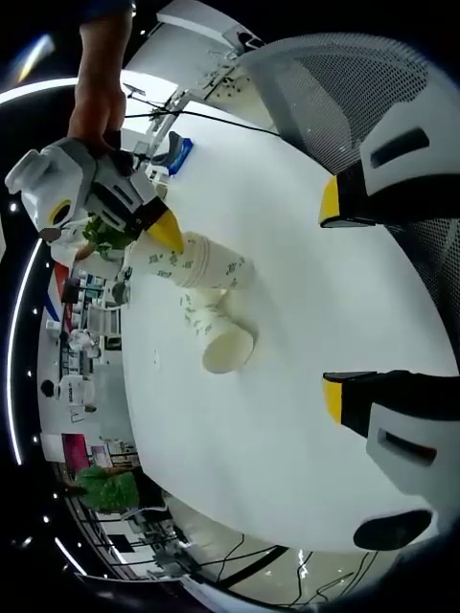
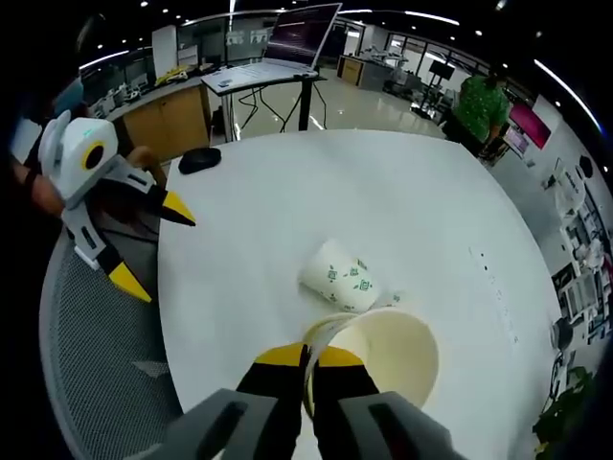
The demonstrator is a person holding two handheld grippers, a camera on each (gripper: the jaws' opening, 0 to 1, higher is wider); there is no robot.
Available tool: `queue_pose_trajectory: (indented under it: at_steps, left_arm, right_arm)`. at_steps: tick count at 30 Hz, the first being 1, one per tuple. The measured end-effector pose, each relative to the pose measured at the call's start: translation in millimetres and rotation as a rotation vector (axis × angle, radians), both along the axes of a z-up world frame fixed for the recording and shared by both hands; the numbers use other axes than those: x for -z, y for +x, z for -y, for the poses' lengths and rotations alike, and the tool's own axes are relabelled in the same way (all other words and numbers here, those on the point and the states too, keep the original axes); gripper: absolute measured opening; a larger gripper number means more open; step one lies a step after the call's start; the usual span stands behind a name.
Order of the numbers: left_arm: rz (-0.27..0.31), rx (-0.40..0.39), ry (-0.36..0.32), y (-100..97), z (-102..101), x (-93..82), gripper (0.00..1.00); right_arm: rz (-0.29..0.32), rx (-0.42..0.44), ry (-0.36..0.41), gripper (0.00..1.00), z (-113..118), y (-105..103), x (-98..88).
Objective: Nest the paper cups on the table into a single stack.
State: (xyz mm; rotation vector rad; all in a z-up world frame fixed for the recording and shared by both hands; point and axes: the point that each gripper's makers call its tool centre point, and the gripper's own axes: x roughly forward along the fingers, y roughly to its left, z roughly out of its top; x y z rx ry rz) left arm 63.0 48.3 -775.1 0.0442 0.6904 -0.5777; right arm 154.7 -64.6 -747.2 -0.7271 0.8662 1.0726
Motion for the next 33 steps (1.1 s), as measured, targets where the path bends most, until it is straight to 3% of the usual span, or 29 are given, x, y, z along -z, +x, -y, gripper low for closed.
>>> queue_pose_trajectory:
  at_steps: [15,33]
  left_arm:
    - [-0.002,0.007,0.003,-0.6,0.7,0.9,0.60]
    - [-0.001,0.013,0.006,-3.1,2.4,-2.5,0.59]
  right_arm:
    - [-0.003,0.006,-0.006,0.01,4.2,2.0,3.9]
    - [0.008,0.019,0.004,0.02,3.1,1.8,-4.5]
